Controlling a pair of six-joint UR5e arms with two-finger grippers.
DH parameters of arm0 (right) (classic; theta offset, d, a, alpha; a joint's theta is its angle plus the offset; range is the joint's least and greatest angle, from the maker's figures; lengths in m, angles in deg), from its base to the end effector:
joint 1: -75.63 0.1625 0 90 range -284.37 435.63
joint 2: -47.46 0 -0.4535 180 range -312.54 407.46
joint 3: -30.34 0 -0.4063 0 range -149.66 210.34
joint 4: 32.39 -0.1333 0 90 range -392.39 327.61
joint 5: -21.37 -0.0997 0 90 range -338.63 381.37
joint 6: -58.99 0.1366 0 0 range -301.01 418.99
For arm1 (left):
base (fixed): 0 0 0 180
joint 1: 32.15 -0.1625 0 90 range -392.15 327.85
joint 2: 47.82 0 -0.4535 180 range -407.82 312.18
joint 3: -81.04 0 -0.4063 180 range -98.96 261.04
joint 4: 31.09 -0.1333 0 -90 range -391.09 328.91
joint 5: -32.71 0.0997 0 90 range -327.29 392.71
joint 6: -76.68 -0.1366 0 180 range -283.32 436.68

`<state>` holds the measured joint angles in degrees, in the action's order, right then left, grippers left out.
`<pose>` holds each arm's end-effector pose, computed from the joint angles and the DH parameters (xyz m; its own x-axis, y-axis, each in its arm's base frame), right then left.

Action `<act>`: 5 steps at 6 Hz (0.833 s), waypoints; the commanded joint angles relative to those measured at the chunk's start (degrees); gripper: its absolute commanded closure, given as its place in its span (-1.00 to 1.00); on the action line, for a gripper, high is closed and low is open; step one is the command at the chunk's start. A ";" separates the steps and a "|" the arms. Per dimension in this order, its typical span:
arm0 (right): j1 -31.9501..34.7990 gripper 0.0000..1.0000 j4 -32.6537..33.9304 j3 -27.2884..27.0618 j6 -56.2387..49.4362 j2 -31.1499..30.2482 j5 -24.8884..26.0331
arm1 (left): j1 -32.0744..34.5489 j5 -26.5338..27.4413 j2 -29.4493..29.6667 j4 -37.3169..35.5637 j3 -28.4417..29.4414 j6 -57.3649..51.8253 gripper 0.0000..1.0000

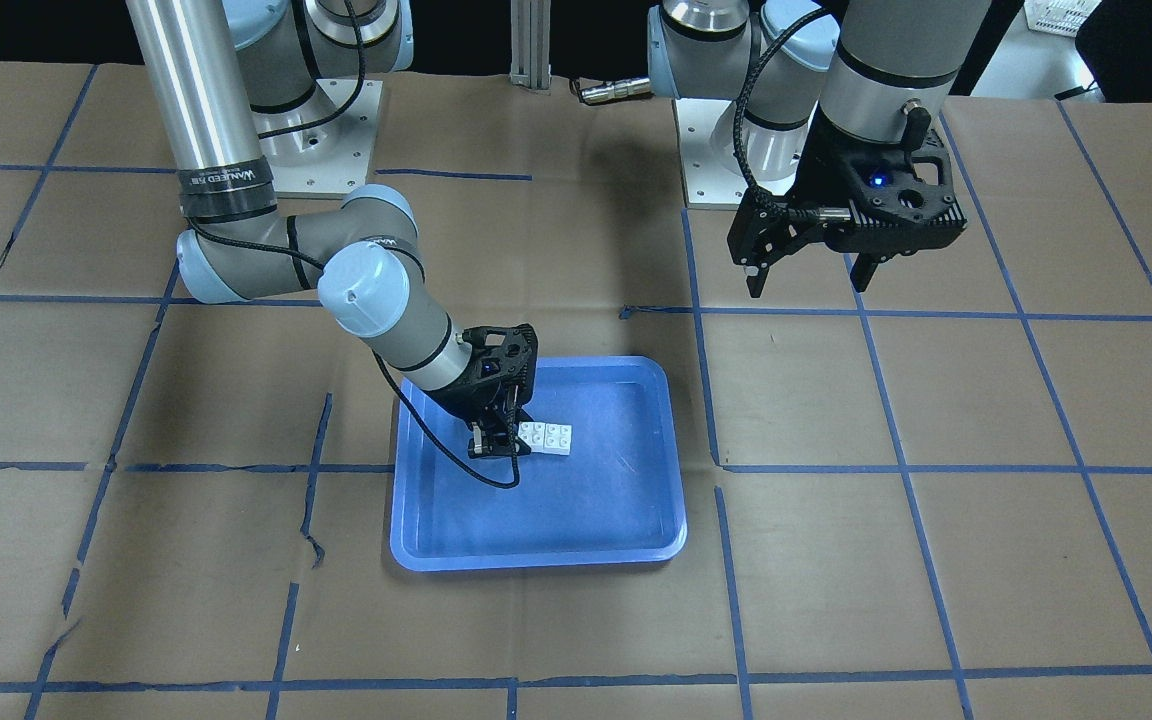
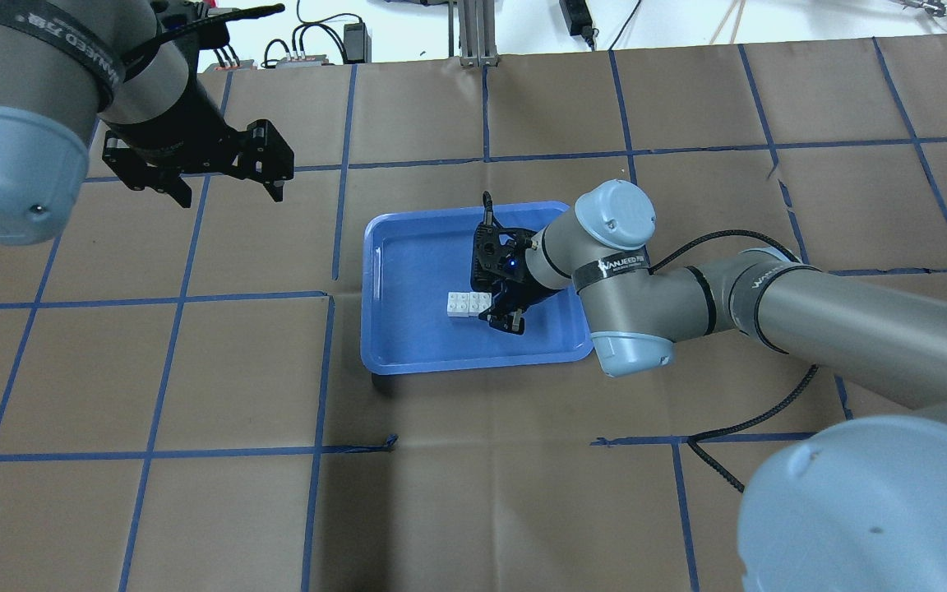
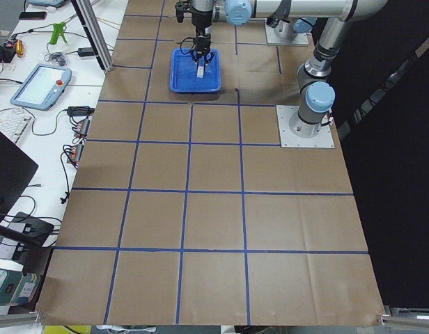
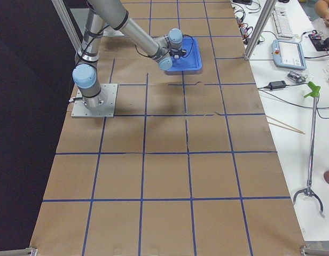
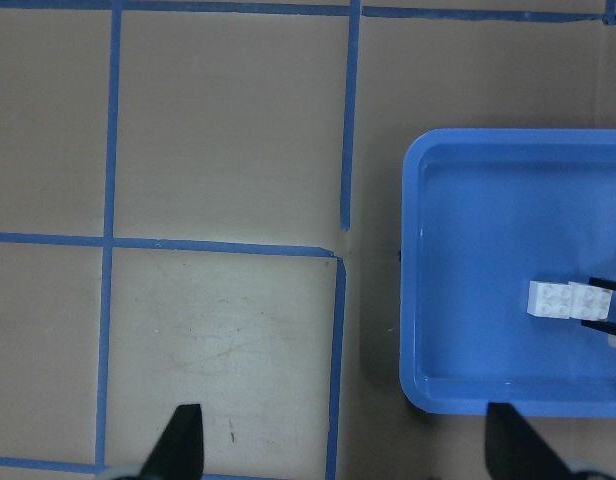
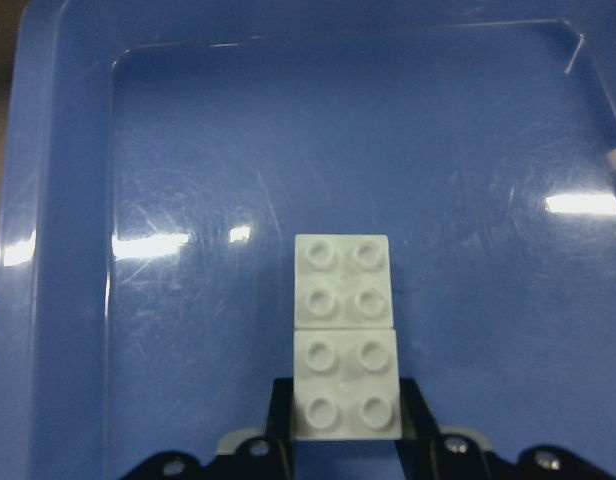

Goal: Assemble white blocks and place on blue tray

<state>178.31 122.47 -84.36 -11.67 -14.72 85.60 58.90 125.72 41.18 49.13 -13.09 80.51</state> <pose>0.3159 -0.5261 0.1423 -0.0819 -0.9948 0.0610 -0.8808 0.0436 -0.4715 -0.1355 -0.5102 0.4698 -0.9975 -0.0541 -0.0443 -0.0485 0.9917 -0.1190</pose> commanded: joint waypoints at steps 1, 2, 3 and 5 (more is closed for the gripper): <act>0.06 0.51 0.00 0.01 0.00 0.04 0.10 | 0.01 -0.02 0.03 -0.06 0.17 -0.22 -0.99; 0.06 0.50 0.00 0.01 0.00 0.04 0.10 | 0.01 -0.02 0.03 -0.06 0.09 -0.22 -0.99; 0.06 0.32 0.00 0.01 0.09 0.04 -0.07 | -0.08 -0.11 0.03 -0.15 0.09 -0.22 -0.99; 0.06 -0.22 0.00 0.01 0.09 0.04 -0.42 | 0.09 -0.11 0.03 -0.15 0.17 -0.22 -0.99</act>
<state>178.37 122.47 -84.36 -11.59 -14.64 85.31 58.92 125.62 41.21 48.99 -12.98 80.29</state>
